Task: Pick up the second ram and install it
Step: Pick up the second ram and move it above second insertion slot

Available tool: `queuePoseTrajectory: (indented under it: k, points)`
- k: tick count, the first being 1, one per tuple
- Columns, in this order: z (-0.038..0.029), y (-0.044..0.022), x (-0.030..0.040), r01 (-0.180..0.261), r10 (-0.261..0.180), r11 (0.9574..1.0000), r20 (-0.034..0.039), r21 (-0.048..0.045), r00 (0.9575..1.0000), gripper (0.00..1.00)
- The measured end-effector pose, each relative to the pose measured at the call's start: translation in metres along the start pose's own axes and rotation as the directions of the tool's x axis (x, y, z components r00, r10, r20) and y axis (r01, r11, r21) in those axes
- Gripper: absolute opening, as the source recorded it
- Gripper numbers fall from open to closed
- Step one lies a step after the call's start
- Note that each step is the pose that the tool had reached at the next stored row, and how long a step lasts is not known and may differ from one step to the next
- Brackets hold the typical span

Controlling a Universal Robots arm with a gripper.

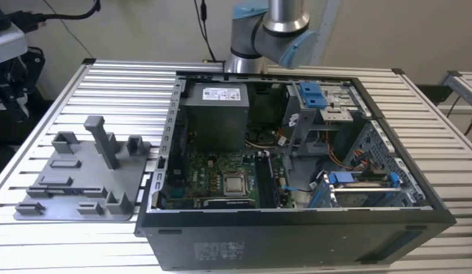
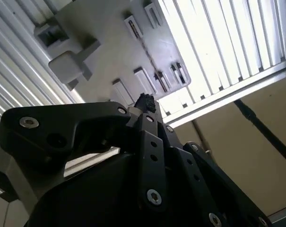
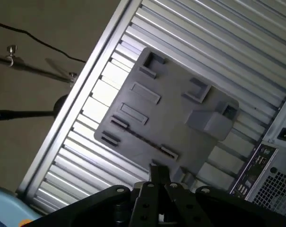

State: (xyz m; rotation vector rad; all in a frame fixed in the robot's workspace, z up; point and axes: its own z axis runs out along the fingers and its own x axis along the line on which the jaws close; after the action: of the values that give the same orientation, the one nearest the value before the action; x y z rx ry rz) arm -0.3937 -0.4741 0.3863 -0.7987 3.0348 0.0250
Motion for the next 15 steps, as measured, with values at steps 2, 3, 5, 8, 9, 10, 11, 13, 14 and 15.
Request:
queuePoseTrajectory:
  k: [2, 3, 5, 8, 9, 10, 11, 13, 14, 15]
  points:
    - [0.0000, 0.0000, 0.0001, 0.013, -0.013, 0.9999, -0.0013, 0.0016, 0.9999, 0.11]
    - [0.0000, 0.0000, 0.0000, 0.018, -0.018, 0.9998, -0.0018, 0.0024, 0.9998, 0.11]
    - [0.0000, 0.0000, 0.0000, 0.032, -0.032, 0.9995, -0.0033, 0.0045, 0.9995, 0.11]
    - [0.0000, 0.0001, 0.0000, 0.056, -0.056, 0.9984, -0.0051, 0.0066, 0.9984, 0.11]
    - [0.0000, 0.0002, 0.0000, 0.067, -0.067, 0.9977, -0.0057, 0.0070, 0.9977, 0.11]
    - [0.0000, 0.0002, -0.0001, 0.083, -0.082, 0.9966, -0.0062, 0.0073, 0.9966, 0.11]
    - [0.0000, 0.0002, -0.0001, 0.099, -0.099, 0.9950, -0.0067, 0.0077, 0.9950, 0.11]
    - [0.0001, 0.0003, -0.0001, 0.129, -0.129, 0.9915, -0.0086, 0.0096, 0.9916, 0.11]
    - [0.0000, 0.0004, -0.0001, 0.144, -0.144, 0.9895, -0.0101, 0.0111, 0.9895, 0.11]
    - [0.0000, 0.0003, -0.0001, 0.158, -0.158, 0.9873, -0.0113, 0.0122, 0.9874, 0.11]
